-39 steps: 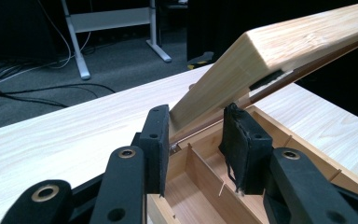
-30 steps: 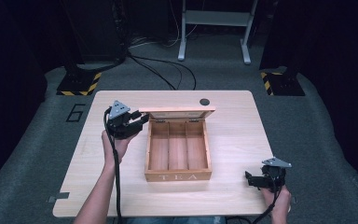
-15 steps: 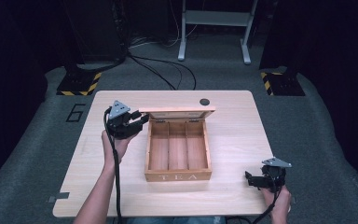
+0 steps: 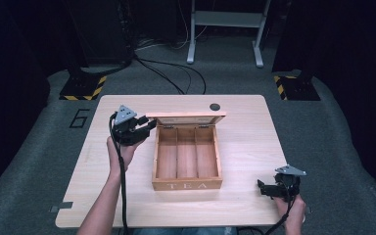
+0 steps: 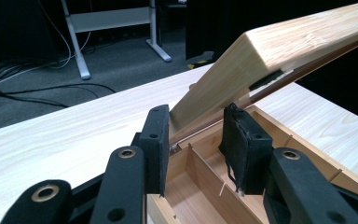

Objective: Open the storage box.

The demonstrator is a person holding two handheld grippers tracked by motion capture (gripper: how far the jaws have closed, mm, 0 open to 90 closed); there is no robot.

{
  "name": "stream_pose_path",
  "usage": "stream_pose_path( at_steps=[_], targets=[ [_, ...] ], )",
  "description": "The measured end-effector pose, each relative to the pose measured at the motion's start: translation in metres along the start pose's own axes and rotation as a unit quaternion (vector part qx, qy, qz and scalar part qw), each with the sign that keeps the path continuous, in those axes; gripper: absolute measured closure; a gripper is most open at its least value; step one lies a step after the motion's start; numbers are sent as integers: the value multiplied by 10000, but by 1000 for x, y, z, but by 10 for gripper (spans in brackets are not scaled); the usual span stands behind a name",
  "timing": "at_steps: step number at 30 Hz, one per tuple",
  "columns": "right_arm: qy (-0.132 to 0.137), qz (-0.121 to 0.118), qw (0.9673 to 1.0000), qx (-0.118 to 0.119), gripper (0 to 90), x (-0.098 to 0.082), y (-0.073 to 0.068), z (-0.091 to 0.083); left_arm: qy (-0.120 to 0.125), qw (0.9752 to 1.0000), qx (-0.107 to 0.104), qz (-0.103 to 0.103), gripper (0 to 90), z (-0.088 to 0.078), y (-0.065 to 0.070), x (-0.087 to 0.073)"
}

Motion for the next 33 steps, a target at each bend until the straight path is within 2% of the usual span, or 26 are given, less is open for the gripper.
stream_pose_path(
  at_steps=[29,33],
  targets=[
    [-1,-1,10000,0,0,0,0,0,-26,10000,-4,29,620,-1,1,-1],
    [2,-5,10000,1,0,0,0,0,-46,10000,-53,36,617,-4,2,-4]
  ],
)
Point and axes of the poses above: each handheld gripper's, and its own axes: z roughly forward along the jaws, x roughly out of its top, y roughly to its right, the point moved 3 cm from there along z, roughly forward along the jaws, and after that the axes turned 10 degrees about y, right-handed, at the moved point
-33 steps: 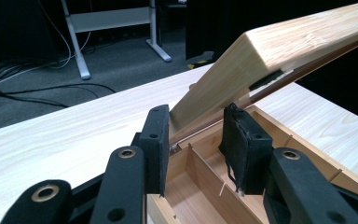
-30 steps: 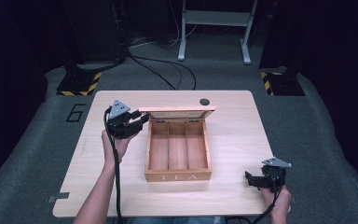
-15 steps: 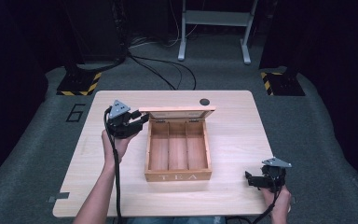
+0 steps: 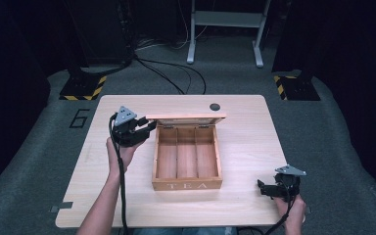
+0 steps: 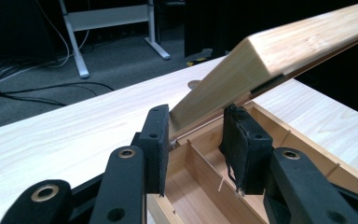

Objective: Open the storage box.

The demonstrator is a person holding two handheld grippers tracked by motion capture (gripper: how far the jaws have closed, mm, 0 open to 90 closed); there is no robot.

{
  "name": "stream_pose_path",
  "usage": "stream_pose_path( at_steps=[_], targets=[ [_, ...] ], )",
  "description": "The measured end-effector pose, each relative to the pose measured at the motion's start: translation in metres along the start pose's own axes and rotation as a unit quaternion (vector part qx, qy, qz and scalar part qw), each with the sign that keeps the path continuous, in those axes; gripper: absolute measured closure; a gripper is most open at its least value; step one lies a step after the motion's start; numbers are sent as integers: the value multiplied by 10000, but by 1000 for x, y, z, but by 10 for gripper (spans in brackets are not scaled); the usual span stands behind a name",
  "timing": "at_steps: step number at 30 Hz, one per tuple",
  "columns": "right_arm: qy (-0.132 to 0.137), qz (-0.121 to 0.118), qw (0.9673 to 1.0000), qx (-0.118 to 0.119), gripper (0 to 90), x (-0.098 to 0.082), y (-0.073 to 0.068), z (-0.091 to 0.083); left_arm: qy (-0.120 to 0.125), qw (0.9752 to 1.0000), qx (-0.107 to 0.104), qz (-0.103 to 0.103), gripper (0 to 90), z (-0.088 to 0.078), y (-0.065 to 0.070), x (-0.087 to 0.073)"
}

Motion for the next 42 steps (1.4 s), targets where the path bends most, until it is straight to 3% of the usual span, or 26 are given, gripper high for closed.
stream_pose_path(
  at_steps=[8,13,18,25,34,42],
  targets=[
    [-9,-29,10000,11,0,0,0,0,24,9999,-145,13,581,-8,7,-11],
    [-15,-34,10000,7,0,0,0,0,15,9999,-123,90,558,-13,14,-21],
    [21,9,10000,-9,0,0,0,0,-55,9994,-45,335,510,-16,24,-31],
    [-10,0,10000,-11,0,0,-1,0,-12,9998,-154,158,482,-21,27,-48],
    [16,3,10000,-18,0,0,0,0,-39,9997,-207,79,435,-25,32,-72],
    [0,6,10000,-11,0,0,0,0,-203,9994,-274,-7,400,-26,37,-97]
  ],
)
Point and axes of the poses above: each handheld gripper's, and its own axes: z roughly forward along the jaws, x roughly out of its top, y roughly to its right, the point moved 3 cm from there along z, roughly forward along the jaws, and after that the axes turned 10 degrees about y, right-handed, at the moved point
